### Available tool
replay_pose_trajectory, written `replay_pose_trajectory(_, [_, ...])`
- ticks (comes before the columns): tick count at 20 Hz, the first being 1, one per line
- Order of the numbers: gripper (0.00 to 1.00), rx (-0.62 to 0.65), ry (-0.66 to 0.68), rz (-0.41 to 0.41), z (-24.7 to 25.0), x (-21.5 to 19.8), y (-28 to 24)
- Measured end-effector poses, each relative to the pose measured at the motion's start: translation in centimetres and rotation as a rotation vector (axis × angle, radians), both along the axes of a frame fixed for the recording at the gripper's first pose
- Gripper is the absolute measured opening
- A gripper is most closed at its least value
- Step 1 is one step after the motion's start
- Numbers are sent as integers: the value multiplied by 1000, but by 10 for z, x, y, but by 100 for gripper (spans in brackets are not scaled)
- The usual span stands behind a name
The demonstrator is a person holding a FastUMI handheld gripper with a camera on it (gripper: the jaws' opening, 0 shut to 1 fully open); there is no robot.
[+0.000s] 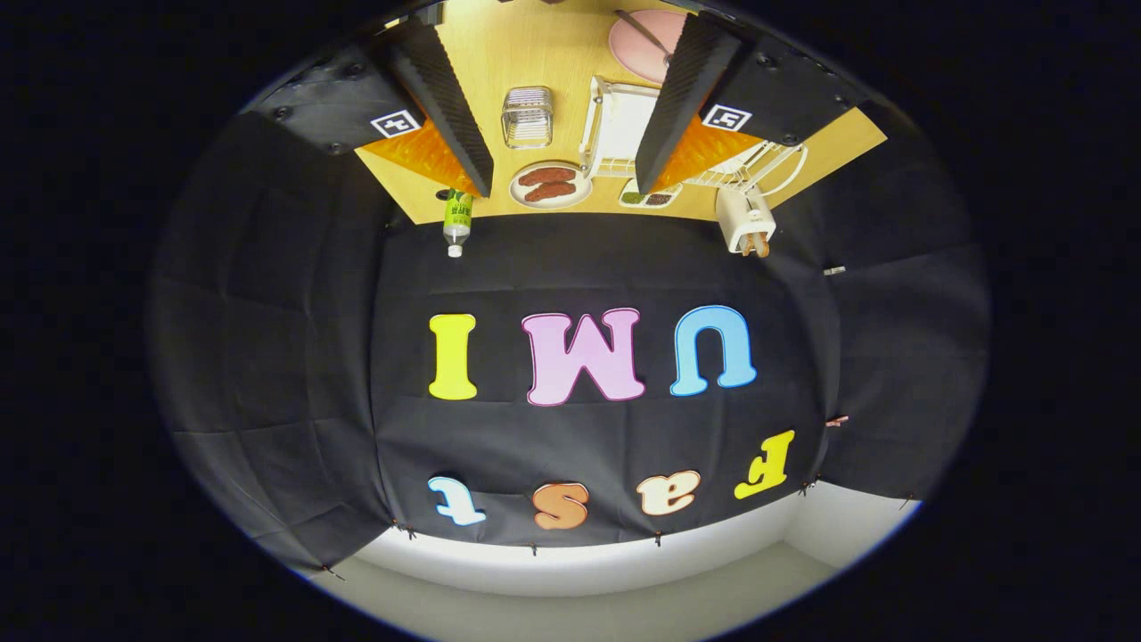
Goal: Take the plate from the dish rack, then take the spoon from the basket and place it into the plate.
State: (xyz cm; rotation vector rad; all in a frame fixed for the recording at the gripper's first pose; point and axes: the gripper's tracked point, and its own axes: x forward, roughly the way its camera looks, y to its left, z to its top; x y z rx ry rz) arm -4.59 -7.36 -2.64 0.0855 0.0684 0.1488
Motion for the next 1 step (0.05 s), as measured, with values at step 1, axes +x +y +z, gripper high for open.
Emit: replay_pose_trajectory(1, [98,-5,9,3,-2,1,3])
